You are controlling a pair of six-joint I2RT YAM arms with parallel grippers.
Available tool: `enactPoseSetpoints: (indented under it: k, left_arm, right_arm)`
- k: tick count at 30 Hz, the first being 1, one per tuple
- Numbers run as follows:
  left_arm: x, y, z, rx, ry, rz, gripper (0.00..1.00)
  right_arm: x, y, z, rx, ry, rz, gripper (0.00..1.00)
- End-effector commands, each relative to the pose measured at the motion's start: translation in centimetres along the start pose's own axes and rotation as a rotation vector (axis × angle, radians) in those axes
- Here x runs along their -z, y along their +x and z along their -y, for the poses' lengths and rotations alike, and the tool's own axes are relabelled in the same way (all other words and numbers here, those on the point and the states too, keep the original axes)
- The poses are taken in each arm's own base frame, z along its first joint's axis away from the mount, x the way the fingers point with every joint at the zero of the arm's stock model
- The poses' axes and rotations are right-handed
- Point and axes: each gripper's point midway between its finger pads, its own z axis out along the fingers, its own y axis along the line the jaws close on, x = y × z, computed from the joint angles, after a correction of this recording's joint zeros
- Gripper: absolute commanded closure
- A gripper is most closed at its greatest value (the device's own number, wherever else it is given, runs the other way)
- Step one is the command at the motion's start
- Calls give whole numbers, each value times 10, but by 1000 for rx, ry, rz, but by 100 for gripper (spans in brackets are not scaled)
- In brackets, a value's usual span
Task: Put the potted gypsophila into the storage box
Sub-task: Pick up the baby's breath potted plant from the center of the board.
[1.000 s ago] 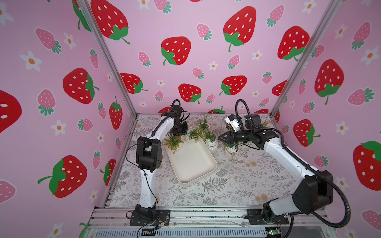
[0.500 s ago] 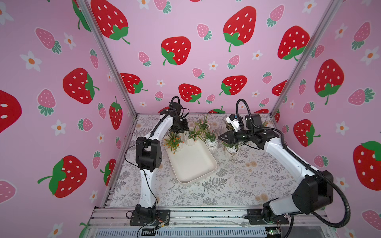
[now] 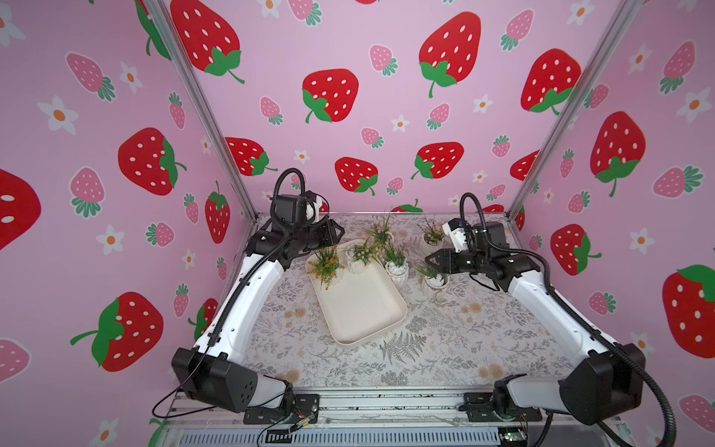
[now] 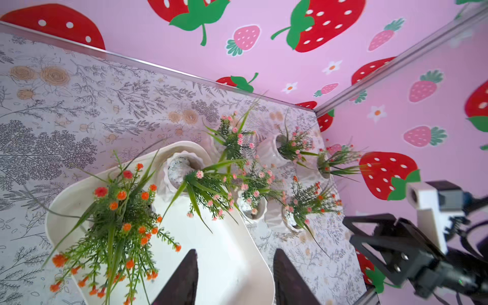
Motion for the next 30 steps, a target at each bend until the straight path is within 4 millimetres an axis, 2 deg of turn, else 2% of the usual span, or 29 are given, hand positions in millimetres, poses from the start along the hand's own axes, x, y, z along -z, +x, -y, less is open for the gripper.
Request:
enactPoseSetpoints:
  k: [1,3,6,10,15,20,30]
  left_arm:
    - [16,15,9,-96,65,31,50]
    - [26,25,13,-143,103,52,50]
    - [31,38,19,-206,166,65,50]
    - [21,53,19,-229,212,25,50]
    - [1,80,27,-221,280,-163,53]
    - [-9,100,35,-250,287,-273,55]
    - [-17,107,31,-245,254,-283,54]
  right_arm:
    - [21,14,43,-145,166,12,49]
    - [33,25,64,-211,232,23,49]
    - [46,40,85,-292,294,31,51]
    - [50,60,99,-369,325,8,52]
    - [36,74,105,-422,297,-63,51]
    - [20,78,111,-427,273,-108,53]
    - [-20,72,124,-421,252,-185,55]
